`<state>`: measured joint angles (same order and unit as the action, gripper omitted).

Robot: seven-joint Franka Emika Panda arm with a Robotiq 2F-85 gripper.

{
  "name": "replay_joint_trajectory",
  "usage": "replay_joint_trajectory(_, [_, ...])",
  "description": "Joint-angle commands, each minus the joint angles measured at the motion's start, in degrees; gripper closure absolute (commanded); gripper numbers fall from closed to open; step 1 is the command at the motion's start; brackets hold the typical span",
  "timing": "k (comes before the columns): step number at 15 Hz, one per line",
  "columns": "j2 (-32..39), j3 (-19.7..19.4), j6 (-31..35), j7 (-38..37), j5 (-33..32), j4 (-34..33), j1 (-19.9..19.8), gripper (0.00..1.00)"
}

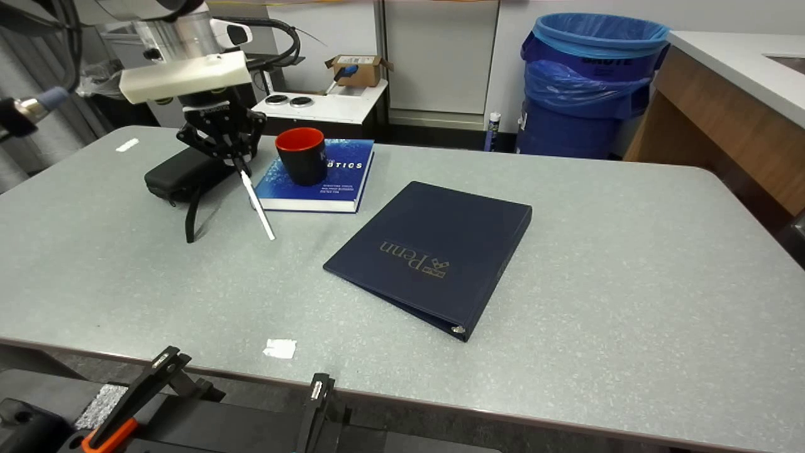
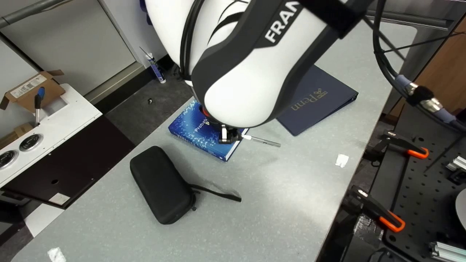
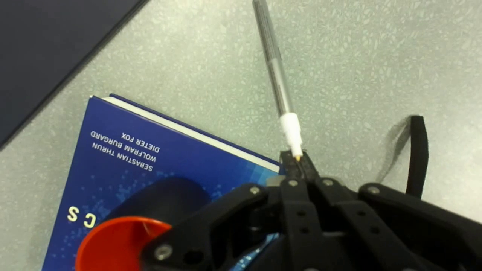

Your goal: Remove the pen from the mug and put it on the table

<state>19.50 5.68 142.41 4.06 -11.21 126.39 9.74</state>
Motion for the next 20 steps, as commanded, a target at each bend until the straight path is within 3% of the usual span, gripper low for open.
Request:
replay_joint_trajectory(1, [0.0,0.2,-0.1,0.0,-0.1,-0.1,-0.2,0.99])
replay_joint_trajectory(14, [11.9,0.1,1.6,-2.6,-1.3,-2.7,3.5,1.00])
replay_joint_trajectory(15, [12.1,-0.3,1.9,-3.1,-1.6,-2.7,3.8,0.74])
replay_joint_trajectory(17, [11.7,-0.4,2.9,-2.9,-1.2,-2.0,3.6,0.65])
replay_joint_trajectory(20, [10.1,-0.2,5.1,-2.3,-0.6,-0.7,2.9,0.43])
